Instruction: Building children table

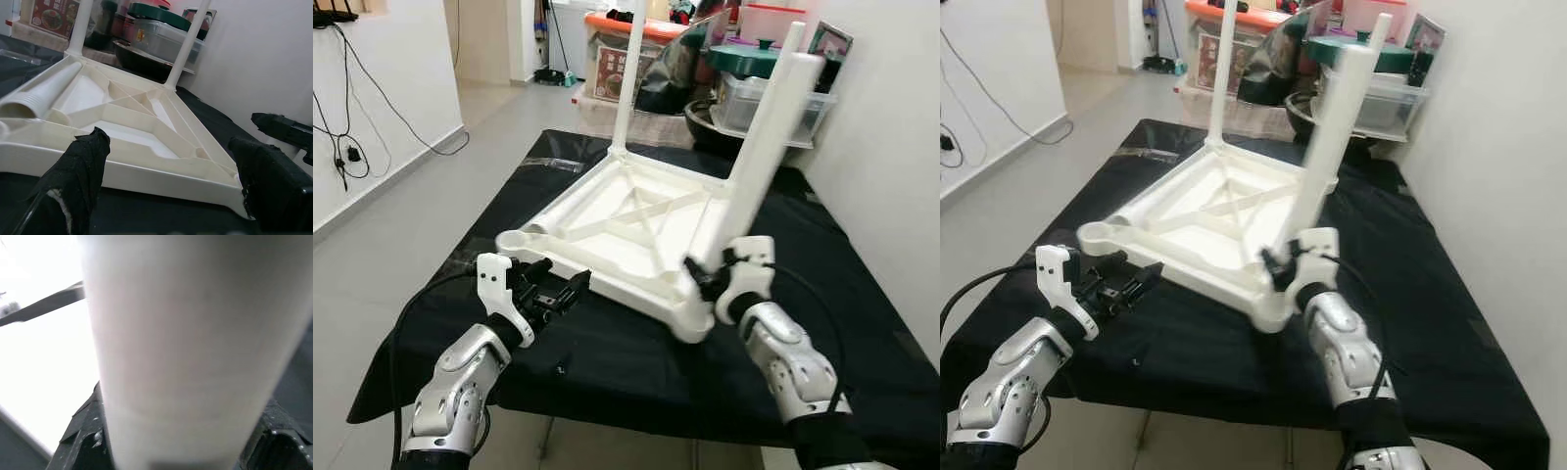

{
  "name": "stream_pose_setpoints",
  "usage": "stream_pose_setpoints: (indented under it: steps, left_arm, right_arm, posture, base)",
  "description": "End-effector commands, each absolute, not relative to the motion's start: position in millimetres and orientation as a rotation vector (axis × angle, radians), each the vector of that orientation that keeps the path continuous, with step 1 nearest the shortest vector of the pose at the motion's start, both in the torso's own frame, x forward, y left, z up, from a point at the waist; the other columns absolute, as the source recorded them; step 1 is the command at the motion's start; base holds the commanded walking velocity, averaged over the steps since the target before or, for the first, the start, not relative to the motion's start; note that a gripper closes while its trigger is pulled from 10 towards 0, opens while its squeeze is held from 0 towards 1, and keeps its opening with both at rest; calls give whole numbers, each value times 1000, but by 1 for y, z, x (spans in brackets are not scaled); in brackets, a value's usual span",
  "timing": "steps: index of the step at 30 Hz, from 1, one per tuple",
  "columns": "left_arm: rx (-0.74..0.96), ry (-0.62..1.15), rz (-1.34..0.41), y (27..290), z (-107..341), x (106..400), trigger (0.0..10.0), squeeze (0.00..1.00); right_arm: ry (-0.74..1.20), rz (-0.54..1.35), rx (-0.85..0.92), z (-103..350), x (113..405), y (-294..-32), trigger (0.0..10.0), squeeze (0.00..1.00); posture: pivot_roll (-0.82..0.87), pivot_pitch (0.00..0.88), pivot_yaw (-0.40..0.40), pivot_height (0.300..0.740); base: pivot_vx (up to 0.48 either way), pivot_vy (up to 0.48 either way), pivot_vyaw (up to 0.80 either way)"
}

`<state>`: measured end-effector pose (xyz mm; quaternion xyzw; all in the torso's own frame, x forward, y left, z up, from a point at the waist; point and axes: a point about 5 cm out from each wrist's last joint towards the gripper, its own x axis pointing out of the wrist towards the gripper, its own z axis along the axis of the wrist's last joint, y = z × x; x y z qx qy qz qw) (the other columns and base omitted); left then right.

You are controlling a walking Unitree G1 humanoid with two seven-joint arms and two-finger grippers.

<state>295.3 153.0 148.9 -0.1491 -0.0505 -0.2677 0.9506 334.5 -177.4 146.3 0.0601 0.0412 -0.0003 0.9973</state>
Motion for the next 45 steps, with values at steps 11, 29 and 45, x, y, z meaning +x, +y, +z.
stream_pose_setpoints:
  steps: [11, 29, 45]
  left_arm:
    - [-298, -99, -556, 149, 148, 297, 10000, 0]
    - [-308, -101, -564, 148, 149, 295, 10000, 0]
    - [-303, -102, -556, 150, 149, 295, 10000, 0]
  right_arm:
    - [46, -87, 154, 153, 352, -158, 0, 0]
    - [-103, 1091, 274, 184, 279, -109, 0, 0]
    - [54, 1037, 6, 140, 284, -107, 10000, 0]
  posture:
    - [93, 0, -135, 740]
    - [84, 0, -130, 740]
    - [93, 0, -132, 740]
  base:
    - [0, 0, 0]
    - [0, 0, 0]
    - [0, 0, 0]
